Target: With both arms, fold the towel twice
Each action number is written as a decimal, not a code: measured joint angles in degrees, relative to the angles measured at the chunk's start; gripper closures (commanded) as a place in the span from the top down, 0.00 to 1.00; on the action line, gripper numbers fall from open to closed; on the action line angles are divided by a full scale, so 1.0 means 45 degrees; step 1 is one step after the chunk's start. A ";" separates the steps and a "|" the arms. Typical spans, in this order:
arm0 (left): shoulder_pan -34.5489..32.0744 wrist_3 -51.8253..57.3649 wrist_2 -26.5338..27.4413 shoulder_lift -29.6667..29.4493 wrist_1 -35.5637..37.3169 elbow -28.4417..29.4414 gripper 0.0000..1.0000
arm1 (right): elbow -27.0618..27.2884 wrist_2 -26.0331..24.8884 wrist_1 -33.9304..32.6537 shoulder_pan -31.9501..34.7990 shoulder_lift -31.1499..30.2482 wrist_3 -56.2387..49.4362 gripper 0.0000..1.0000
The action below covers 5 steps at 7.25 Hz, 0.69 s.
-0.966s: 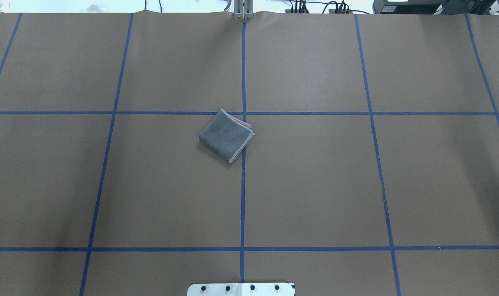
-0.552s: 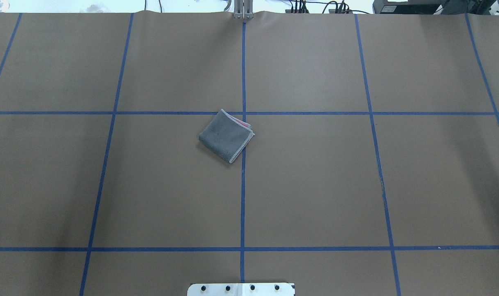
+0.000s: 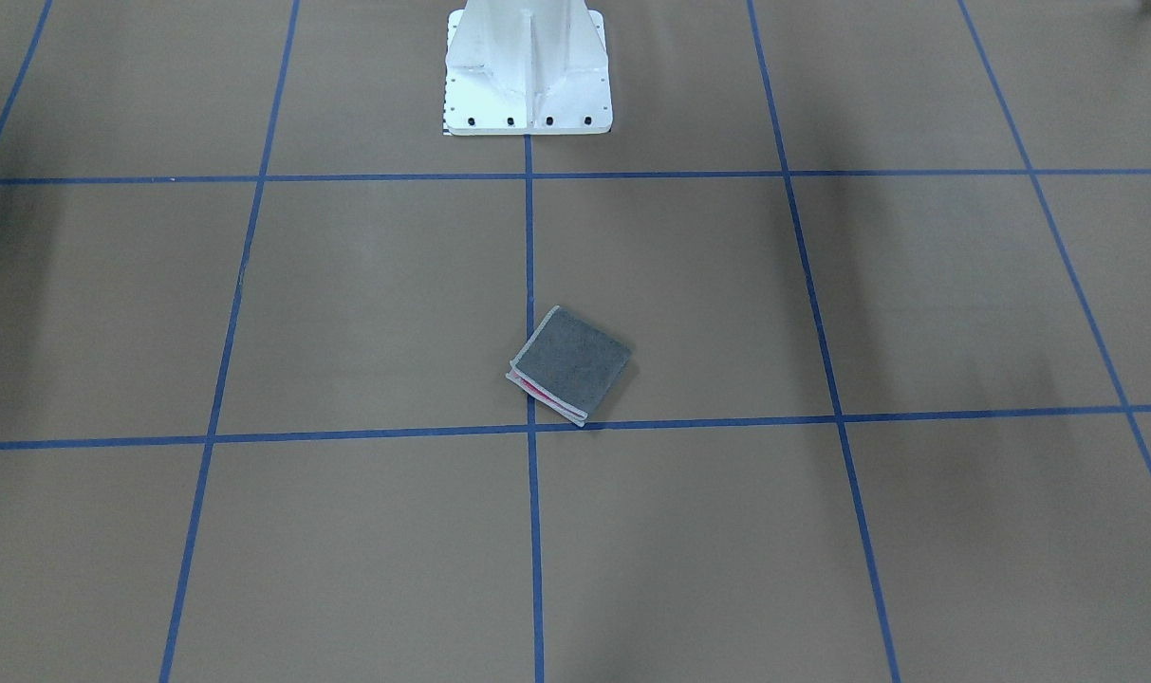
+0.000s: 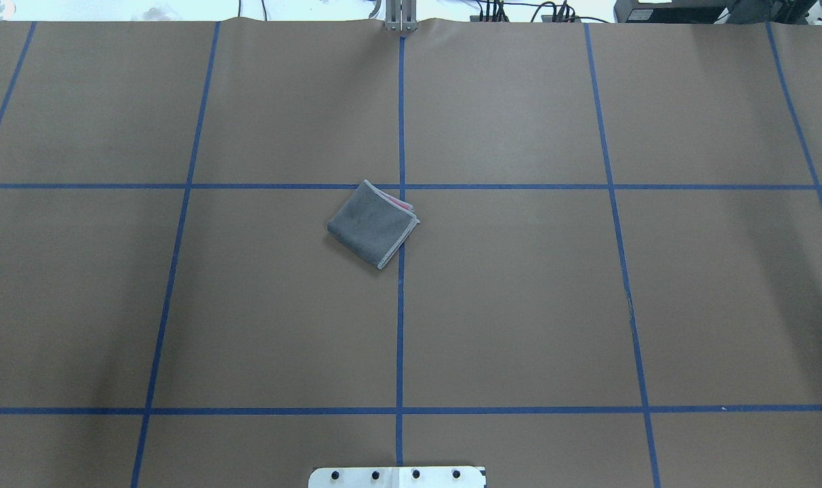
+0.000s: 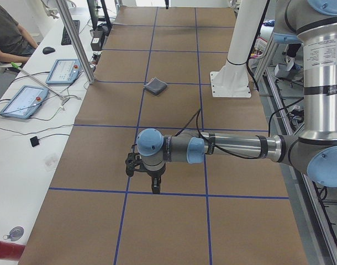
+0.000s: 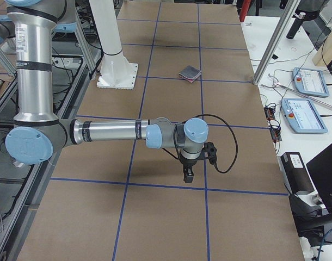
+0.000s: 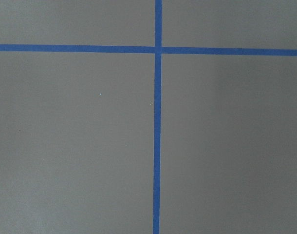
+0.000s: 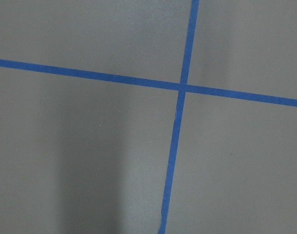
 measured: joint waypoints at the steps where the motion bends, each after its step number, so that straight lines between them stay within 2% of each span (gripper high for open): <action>1: 0.0005 -0.0143 -0.0021 -0.0081 -0.0175 0.0001 1.00 | 0.0065 -0.0031 -0.0013 -0.0015 -0.0011 -0.0019 1.00; 5: 0.0000 -0.0127 -0.0068 -0.0104 -0.0301 -0.0280 1.00 | 0.0168 -0.0144 -0.0012 -0.0060 0.0073 -0.0012 1.00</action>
